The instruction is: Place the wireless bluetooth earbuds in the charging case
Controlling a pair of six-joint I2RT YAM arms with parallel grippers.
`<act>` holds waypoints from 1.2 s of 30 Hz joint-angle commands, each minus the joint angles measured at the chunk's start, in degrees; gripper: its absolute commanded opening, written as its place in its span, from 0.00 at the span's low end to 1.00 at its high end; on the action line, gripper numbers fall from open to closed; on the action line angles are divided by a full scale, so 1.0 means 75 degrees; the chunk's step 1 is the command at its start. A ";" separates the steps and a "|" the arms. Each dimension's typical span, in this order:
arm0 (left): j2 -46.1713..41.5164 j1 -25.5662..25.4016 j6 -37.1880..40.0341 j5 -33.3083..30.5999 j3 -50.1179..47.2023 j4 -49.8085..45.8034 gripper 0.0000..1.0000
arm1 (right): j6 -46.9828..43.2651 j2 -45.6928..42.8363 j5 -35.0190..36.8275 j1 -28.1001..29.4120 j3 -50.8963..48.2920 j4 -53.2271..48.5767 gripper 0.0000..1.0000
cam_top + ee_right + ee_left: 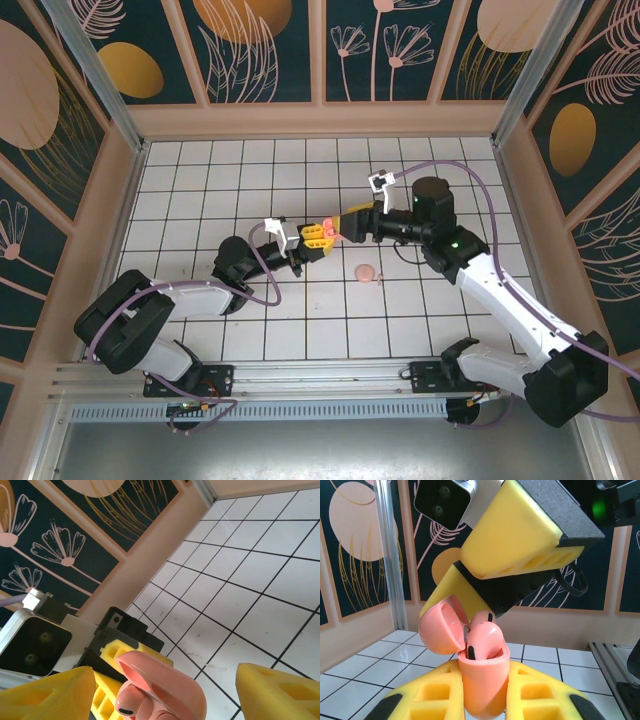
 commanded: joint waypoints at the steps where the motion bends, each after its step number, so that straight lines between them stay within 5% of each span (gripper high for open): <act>1: -0.0156 -0.0021 -0.0023 0.0034 0.0085 0.0315 0.14 | 0.0107 -0.0101 -0.0751 -0.0044 -0.0142 0.0513 0.70; 15: -0.0183 -0.0013 0.0003 -0.0445 0.0074 -0.0341 0.13 | 0.0346 -0.1196 -0.0956 -0.0444 -0.0735 0.0829 0.53; 25: -0.0291 0.0139 -0.1665 -0.1776 0.0795 -0.4330 0.13 | 0.0713 0.0185 0.3670 -0.0708 0.0417 -0.4148 0.57; 36: 0.0000 0.1249 -0.4576 -0.0977 0.0128 -0.5847 0.14 | 0.0576 0.3026 0.4184 0.0022 0.0886 -0.5145 0.67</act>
